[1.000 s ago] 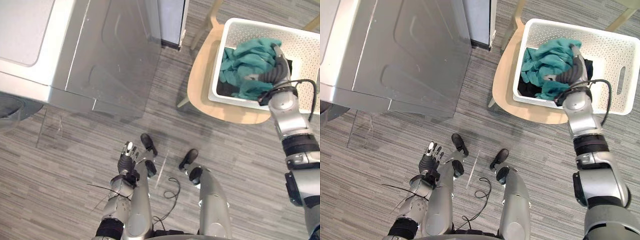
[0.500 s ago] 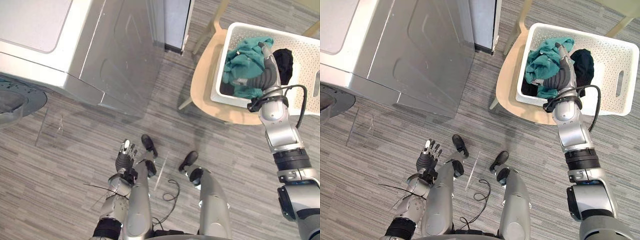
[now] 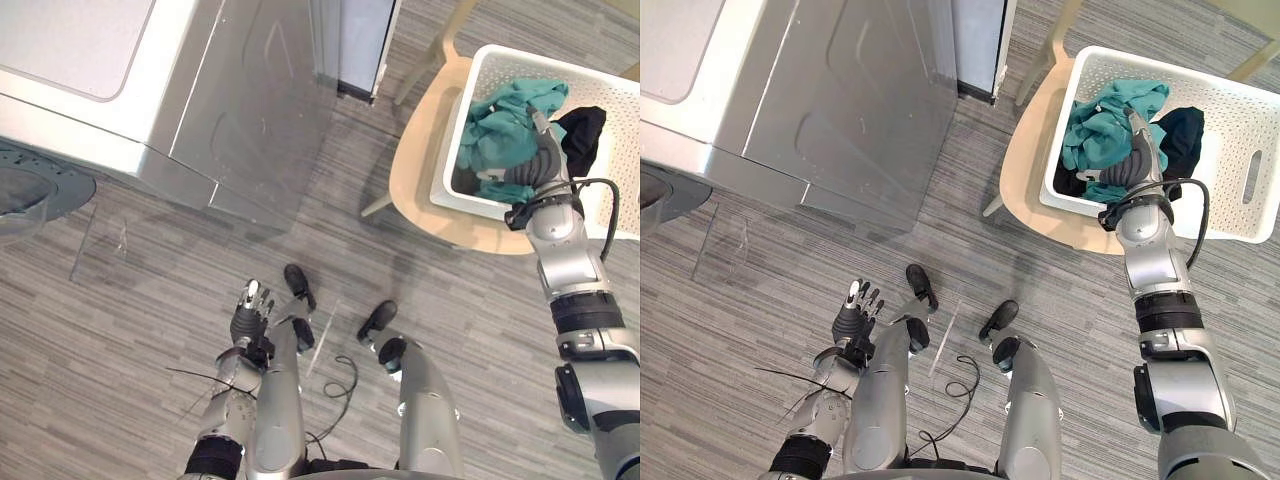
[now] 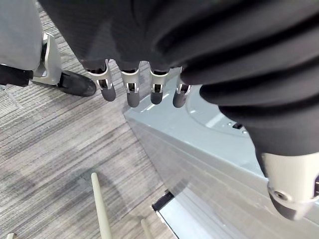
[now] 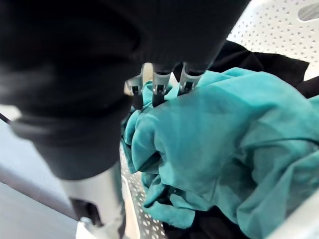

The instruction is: Pick up the laundry basket with both hands and put the clothes into the washing machine.

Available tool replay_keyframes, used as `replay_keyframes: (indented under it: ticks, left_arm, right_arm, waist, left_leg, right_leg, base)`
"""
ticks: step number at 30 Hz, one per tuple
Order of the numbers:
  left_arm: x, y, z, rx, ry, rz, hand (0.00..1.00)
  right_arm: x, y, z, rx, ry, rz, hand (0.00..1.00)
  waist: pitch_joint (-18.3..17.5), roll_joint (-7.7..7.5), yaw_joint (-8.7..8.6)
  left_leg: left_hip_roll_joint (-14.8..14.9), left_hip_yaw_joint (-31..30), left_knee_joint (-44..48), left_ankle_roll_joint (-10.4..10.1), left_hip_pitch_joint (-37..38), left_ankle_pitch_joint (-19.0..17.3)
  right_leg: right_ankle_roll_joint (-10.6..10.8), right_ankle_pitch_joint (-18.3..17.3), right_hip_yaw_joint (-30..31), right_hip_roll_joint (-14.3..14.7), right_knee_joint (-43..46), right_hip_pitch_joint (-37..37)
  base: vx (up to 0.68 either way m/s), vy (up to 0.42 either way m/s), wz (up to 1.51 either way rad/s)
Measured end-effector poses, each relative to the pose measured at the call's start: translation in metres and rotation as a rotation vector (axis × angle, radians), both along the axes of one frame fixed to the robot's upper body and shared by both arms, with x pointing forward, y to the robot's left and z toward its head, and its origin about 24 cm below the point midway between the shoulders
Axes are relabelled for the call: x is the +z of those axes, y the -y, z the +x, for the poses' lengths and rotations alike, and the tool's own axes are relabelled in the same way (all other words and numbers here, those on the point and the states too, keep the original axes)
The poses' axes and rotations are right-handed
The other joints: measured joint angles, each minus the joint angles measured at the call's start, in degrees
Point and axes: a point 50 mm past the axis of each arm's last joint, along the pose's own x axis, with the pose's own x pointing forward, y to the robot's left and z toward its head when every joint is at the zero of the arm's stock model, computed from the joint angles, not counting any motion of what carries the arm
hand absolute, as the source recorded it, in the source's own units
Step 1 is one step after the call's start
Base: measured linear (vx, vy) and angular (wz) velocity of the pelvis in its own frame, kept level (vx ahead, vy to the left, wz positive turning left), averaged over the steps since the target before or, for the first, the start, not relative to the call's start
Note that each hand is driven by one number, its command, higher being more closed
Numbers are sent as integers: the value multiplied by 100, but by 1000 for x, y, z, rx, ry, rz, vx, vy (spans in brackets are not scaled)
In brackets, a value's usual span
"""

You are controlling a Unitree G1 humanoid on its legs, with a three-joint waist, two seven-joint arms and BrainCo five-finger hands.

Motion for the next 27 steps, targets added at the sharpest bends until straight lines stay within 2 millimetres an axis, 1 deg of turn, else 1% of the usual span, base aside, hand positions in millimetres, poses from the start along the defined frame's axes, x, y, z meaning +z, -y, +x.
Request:
replay_keyframes:
  ticks: [3,4,9,13,15,21,22,25,27]
  left_arm:
    - [0,-2,0,7,1,-14,0]
    - [0,-1,0,7,0,-14,0]
    - [0,-1,0,14,1,-33,0]
    - [0,-1,0,19,3,-49,0]
    - [0,0,0,21,1,-58,0]
    - [3,6,2,24,15,-96,0]
    - [4,9,2,20,16,-105,0]
    - [5,12,3,11,16,-118,0]
    - [9,14,4,-1,36,-119,0]
  right_arm:
    - [2,9,8,-43,-37,19,0]
    - [4,13,10,-59,-46,26,0]
    - [22,26,18,-113,-66,12,0]
    - [29,41,19,-178,-124,-67,0]
    - [32,50,18,-215,-173,-136,0]
    - [33,56,18,-245,-235,-182,0]
    - [29,59,17,-254,-259,-176,100]
    - [24,64,16,-275,-301,-194,100]
    - [25,70,13,-293,-313,-219,100]
  waist:
    - [0,0,-2]
    - [1,-1,2]
    - [1,-1,11]
    - [1,-1,9]
    - [1,-1,15]
    - [2,1,-1]
    - [3,2,-10]
    - [3,2,-46]
    - [2,2,-43]
  left_leg:
    - [-83,11,-257,-2,7,156]
    - [-106,13,-336,10,10,200]
    - [-202,45,-606,16,-4,347]
    - [-269,52,-815,-4,-49,454]
    - [-273,54,-828,-9,-108,462]
    - [-342,65,-854,-12,-290,465]
    - [-386,60,-890,-24,-324,474]
    - [-487,20,-928,-23,-365,482]
    - [-534,4,-928,-24,-409,481]
  right_leg:
    - [34,45,-42,14,-115,-51]
    - [-6,81,-55,15,-137,-61]
    - [-10,104,-54,-7,-162,-184]
    - [-10,103,-58,-23,-132,-315]
    - [-13,101,-69,-32,-108,-382]
    - [-31,55,-55,-126,24,-636]
    - [-12,21,-57,-176,84,-694]
    - [0,-54,-76,-308,239,-775]
    - [13,-99,-71,-371,301,-838]
  base:
    - [9,-56,6]
    - [15,-46,4]
    - [34,-69,1]
    - [49,-73,1]
    - [58,-73,2]
    - [42,-56,3]
    - [20,-18,13]
    - [13,-14,17]
    - [-2,-9,13]
